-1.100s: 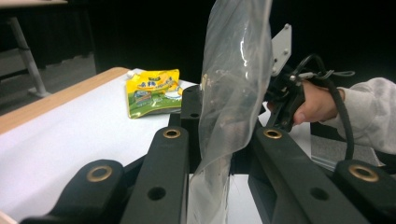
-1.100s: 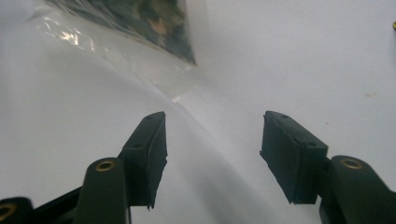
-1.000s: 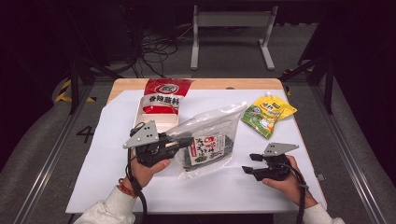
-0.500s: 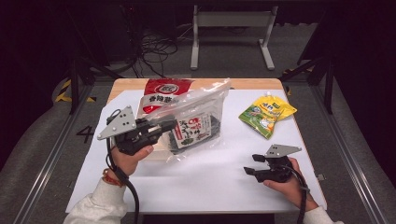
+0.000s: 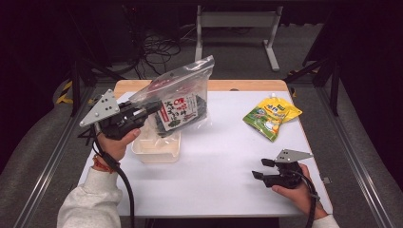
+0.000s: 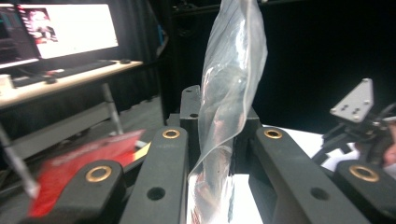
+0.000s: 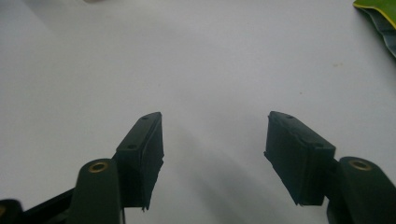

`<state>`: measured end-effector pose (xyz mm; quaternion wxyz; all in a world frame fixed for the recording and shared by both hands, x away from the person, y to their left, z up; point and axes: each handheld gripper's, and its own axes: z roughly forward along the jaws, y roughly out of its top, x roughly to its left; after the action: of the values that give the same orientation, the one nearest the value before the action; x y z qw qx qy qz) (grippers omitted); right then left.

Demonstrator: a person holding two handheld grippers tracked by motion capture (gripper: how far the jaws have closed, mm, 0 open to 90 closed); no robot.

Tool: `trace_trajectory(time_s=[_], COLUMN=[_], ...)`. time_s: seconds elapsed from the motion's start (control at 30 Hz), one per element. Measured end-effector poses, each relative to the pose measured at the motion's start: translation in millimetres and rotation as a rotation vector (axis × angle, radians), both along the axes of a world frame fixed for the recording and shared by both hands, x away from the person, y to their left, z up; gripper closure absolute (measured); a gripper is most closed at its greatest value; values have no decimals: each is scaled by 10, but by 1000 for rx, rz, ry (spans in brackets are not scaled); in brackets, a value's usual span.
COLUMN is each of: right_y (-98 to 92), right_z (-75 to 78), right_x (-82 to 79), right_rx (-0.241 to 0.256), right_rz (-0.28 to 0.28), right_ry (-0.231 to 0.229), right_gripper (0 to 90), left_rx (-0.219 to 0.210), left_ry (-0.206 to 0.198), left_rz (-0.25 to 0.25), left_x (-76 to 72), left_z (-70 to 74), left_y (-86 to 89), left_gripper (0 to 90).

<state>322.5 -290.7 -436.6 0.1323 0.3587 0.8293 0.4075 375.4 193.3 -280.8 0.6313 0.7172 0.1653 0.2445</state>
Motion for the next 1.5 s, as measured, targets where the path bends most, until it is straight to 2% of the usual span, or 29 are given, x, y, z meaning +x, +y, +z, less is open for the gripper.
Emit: trace_trajectory(time_s=[0.13,0.37,0.57,0.67,0.7,0.77,0.87,0.93,1.07,1.1,1.3,1.33,1.43,1.47,1.5], right_y=[16,24,19,25,35,40,50,48,43,45,70,75,92,97,103], right_z=[-23,-29,-47,-47,-49,-49,-49,-48,-68,-72,-71,-72,-73,-70,-70], right_x=[-19,-14,-15,-17,-16,-18,-21,-24,-13,-12,-20,-19,-19,-20,-22], right_rx=[-14,-11,-19,-18,-20,-22,-22,-23,-28,-31,-40,-42,-44,-46,-43], right_rz=[5,12,18,17,20,22,27,29,26,27,39,41,44,48,51], right_ry=[7,5,15,17,14,16,15,17,25,25,25,27,28,26,26], right_gripper=[367,357,347,347,346,346,344,342,337,336,332,329,325,322,320], left_rx=[18,46,78,84,100,94,62,64,93,104,105,106,81,73,60], left_ry=[19,50,72,71,66,74,90,99,131,131,139,140,150,140,138], left_rz=[31,85,108,107,112,102,86,108,109,108,81,91,127,115,127], left_x=[116,326,386,397,393,400,408,394,420,427,435,434,446,438,433], left_z=[-18,-188,-326,-358,-370,-377,-391,-376,-365,-359,-377,-379,-396,-407,-416], left_y=[123,272,326,332,331,344,401,439,450,444,419,421,444,461,470], left_gripper=[804,803,801,800,800,799,800,800,799,800,800,800,795,791,785])
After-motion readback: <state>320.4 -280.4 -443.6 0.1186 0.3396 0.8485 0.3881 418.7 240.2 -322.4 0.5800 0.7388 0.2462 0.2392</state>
